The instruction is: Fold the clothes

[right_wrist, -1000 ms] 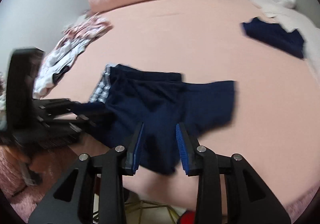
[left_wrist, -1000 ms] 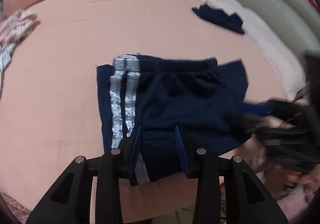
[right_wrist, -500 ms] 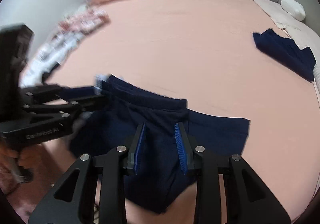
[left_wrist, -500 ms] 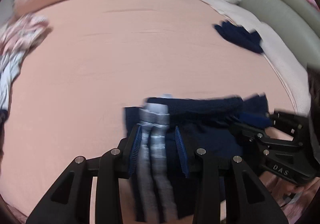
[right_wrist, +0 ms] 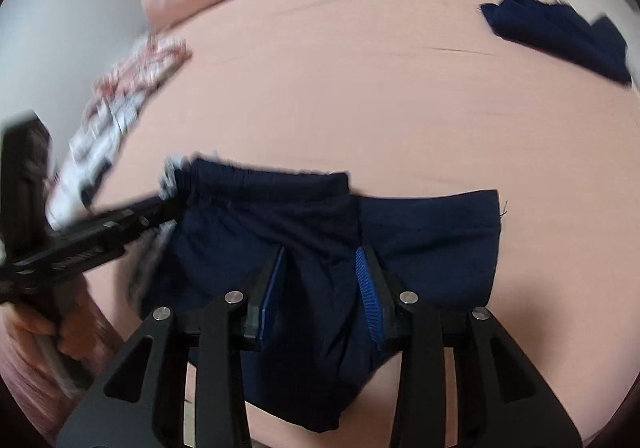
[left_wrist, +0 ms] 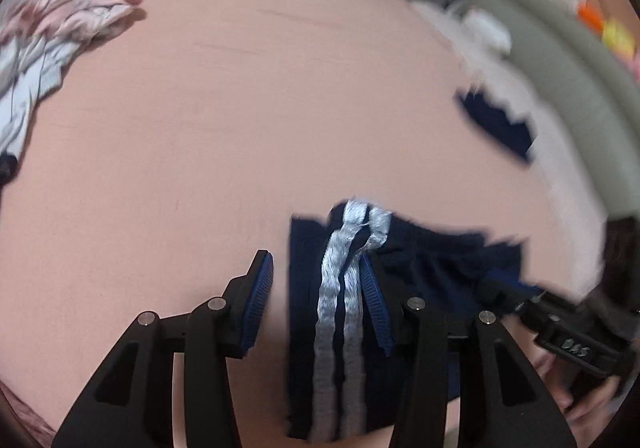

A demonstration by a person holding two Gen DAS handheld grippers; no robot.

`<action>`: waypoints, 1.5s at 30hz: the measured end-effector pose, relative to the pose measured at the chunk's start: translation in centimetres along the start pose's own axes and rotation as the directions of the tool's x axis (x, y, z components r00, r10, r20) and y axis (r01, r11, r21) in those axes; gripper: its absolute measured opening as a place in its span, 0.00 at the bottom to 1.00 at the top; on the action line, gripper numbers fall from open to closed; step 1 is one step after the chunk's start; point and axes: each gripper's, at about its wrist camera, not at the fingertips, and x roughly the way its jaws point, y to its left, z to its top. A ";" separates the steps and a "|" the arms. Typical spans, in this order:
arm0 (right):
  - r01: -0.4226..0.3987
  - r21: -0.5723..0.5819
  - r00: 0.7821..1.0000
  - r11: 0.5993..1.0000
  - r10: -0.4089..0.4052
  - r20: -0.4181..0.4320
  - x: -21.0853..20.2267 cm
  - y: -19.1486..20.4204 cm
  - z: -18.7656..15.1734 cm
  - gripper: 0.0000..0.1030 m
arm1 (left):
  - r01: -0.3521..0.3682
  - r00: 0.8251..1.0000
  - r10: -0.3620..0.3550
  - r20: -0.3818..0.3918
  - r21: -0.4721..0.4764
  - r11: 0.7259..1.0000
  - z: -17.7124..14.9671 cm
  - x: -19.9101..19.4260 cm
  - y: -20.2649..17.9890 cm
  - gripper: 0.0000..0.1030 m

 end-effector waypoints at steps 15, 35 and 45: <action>-0.091 0.204 0.995 0.975 0.097 -0.022 -2.2 -4.6 -3.3 0.64 | 0.239 0.964 -0.261 -0.056 -0.259 0.936 -2.5 1.3 3.3 0.57; -0.135 0.070 0.991 0.988 0.135 -0.002 -0.1 -2.7 -0.7 0.09 | 0.083 0.994 -0.075 -0.085 0.088 0.993 -1.0 1.2 -3.4 0.12; -0.166 0.081 0.981 0.983 0.157 0.110 -9.1 -5.9 4.4 0.09 | 0.231 0.973 -0.226 -0.053 0.174 0.957 5.6 -1.1 -11.8 0.12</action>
